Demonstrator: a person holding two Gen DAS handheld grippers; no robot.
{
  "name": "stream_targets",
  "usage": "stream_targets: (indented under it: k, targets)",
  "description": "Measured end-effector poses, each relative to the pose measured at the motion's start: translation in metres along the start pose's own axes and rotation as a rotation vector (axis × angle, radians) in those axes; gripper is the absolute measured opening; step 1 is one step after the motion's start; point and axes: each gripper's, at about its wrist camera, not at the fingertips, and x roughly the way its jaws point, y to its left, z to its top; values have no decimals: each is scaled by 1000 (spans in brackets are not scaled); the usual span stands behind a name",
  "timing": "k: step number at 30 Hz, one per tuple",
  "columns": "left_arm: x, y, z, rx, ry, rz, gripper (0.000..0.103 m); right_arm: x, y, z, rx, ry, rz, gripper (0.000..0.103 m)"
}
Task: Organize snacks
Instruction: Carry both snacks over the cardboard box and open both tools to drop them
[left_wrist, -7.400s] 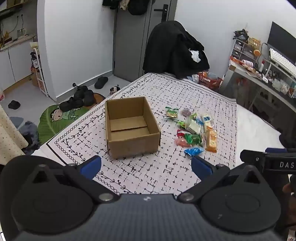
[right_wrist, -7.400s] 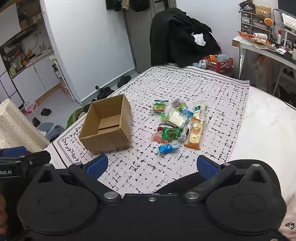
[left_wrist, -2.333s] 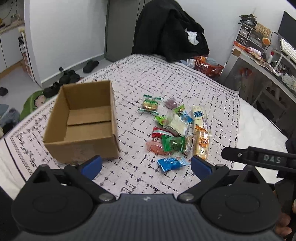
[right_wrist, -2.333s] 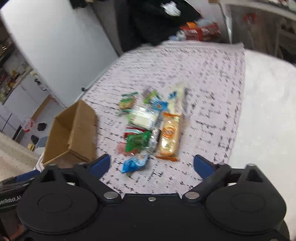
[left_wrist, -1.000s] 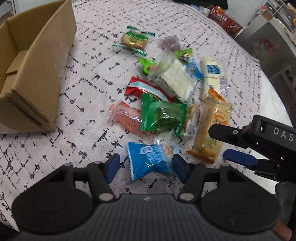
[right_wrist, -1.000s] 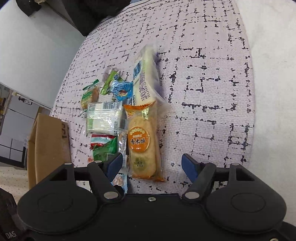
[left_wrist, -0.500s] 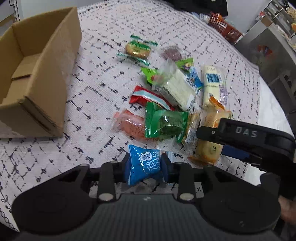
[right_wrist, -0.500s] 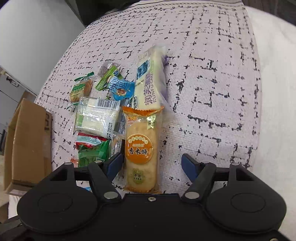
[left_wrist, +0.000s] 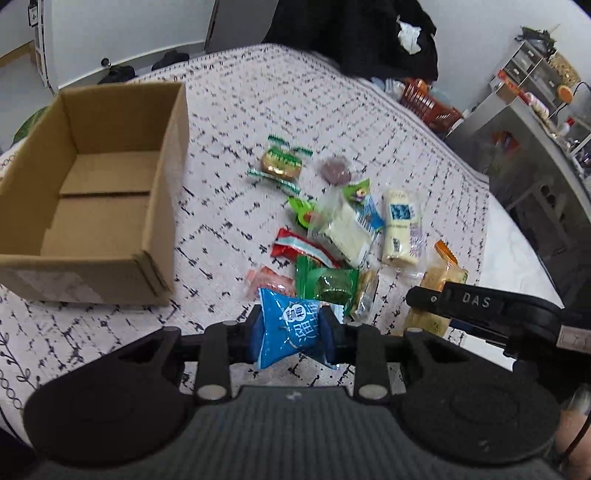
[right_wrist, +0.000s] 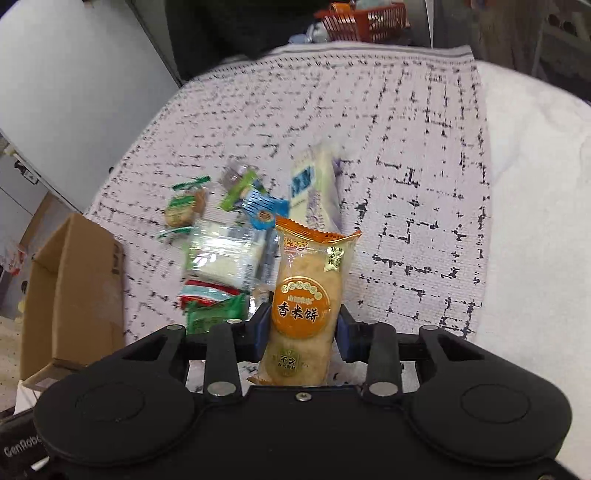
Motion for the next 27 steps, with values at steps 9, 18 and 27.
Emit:
stream_targets:
  k: [9,18,27]
  targets:
    - [-41,18,10,-9,-66,-20,30,-35,27,-9,-15,-50,30,35]
    - [-87,41,36,-79,-156,-36,30,-72,68,-6,-93,-69,77,35]
    - [-115,62,55,-77,-185,-32,30,-93,102,4,-126,-114,104,35]
